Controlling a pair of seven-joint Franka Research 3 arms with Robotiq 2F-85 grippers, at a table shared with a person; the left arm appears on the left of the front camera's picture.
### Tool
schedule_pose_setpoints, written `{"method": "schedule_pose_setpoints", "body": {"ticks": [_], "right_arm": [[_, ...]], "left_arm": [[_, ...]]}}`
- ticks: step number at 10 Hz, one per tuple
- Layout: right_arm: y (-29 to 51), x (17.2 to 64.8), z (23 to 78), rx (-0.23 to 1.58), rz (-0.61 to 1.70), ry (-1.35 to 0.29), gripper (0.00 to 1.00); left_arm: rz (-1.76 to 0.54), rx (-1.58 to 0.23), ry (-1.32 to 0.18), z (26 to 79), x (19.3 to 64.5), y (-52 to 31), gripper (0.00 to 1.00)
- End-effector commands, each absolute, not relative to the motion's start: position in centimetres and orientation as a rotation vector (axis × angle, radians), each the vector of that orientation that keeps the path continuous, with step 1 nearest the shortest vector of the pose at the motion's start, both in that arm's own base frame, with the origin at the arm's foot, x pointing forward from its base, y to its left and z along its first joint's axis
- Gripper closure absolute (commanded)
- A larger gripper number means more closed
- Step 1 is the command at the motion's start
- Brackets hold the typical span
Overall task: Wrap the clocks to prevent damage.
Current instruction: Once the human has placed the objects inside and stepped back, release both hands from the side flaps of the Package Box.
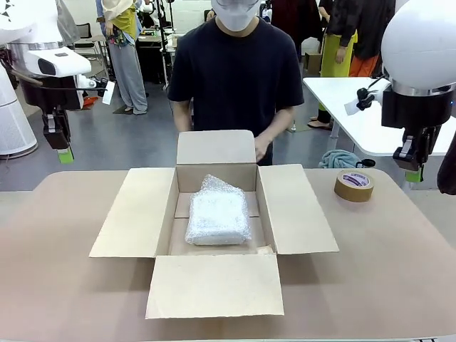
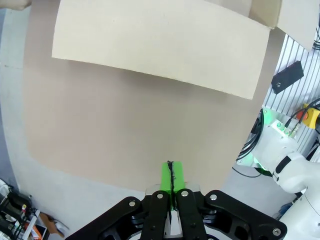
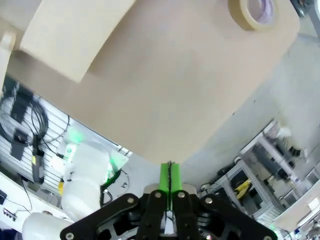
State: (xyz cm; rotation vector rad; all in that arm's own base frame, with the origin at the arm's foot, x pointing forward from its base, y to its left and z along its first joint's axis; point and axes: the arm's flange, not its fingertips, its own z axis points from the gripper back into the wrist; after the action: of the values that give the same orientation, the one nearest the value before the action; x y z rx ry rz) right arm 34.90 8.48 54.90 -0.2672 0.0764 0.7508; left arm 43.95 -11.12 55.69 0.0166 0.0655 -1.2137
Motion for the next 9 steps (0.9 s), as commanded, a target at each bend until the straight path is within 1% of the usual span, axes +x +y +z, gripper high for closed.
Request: {"method": "schedule_pose_setpoints", "body": {"ticks": [1,2,3,6,7,8,9], "right_arm": [[7.4,35.6,54.6,-0.262,1.115,0.167,0.99],[6.5,35.6,55.0,-0.229,1.308,0.149,0.99],[5.1,36.3,55.4,-0.187,1.406,0.128,0.99],[3.3,37.6,55.8,-0.105,1.51,0.066,0.99],[3.1,38.2,55.6,-0.086,1.498,0.058,0.99],[3.4,36.9,55.7,-0.136,1.487,0.091,0.99],[3.4,36.9,55.7,-0.136,1.487,0.091,0.99]], "left_arm": [[-1.341,-0.028,0.141,56.1,44.6,-9.9,0.99],[-1.46,-0.05,0.175,56.5,44.9,-8.6,0.99],[-1.523,-0.084,0.192,56.9,45.4,-7.1,0.99],[-1.644,-0.214,0.101,57.2,46.5,-4.7,0.99],[-1.648,-0.242,0.067,56.5,46.5,-5.9,0.99],[-1.619,-0.14,0.126,56.8,45.7,-5.0,0.99],[-1.619,-0.14,0.126,56.8,45.7,-5.0,0.99]]}}
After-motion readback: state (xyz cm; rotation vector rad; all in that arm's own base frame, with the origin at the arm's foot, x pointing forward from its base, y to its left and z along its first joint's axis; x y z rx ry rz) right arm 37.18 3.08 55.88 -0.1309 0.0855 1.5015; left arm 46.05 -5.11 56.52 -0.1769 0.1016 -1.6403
